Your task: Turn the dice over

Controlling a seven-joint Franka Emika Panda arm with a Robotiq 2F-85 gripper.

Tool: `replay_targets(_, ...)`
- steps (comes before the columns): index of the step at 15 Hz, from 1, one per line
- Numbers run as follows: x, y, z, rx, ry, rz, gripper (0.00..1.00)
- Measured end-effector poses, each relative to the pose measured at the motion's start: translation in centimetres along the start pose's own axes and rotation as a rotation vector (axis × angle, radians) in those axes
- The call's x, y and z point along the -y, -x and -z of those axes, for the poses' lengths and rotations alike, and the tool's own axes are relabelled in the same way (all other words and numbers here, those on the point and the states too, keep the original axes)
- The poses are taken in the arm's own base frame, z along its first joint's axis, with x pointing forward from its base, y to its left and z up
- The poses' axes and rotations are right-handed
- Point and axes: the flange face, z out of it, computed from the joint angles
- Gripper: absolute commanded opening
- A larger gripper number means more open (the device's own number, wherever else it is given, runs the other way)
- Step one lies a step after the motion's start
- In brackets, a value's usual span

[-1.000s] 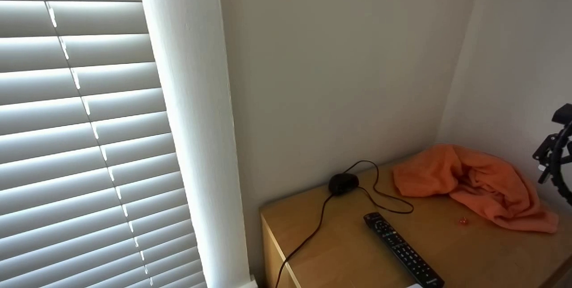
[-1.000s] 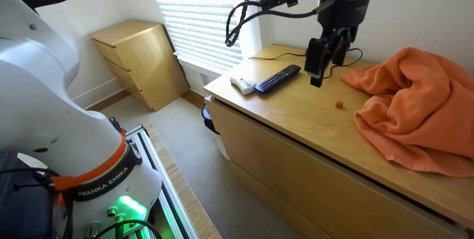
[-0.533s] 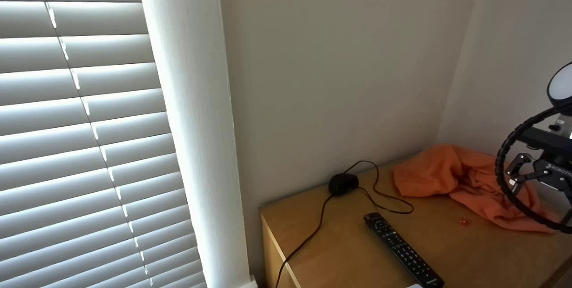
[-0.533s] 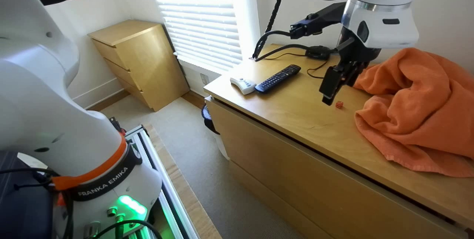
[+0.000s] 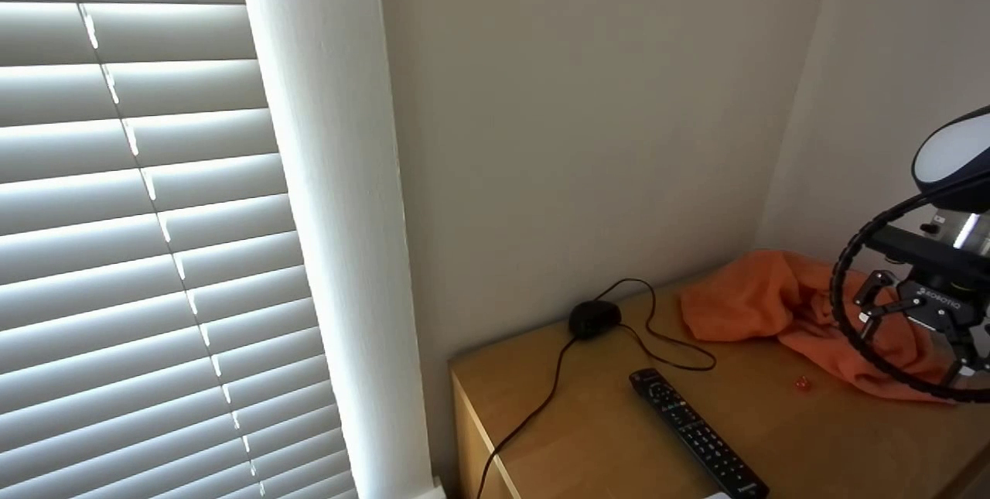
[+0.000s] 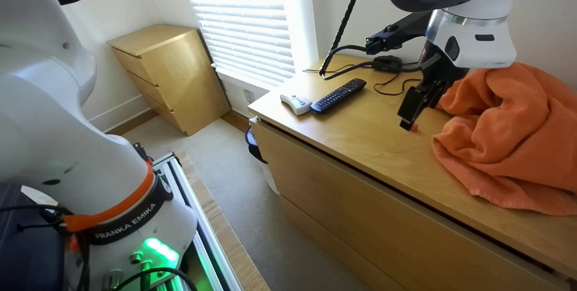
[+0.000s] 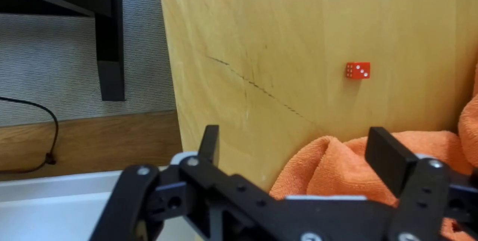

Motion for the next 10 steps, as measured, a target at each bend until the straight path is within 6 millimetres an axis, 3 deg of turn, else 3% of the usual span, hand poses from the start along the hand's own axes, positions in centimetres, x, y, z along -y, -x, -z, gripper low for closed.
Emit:
replay_targets(3, 0.4, -0.2, -0.6, 0.011, -0.004, 0.004, 1.00)
replay_targets(10, 2.7, -1.1, -5.5, 0.079, -0.008, 0.075, 1.00)
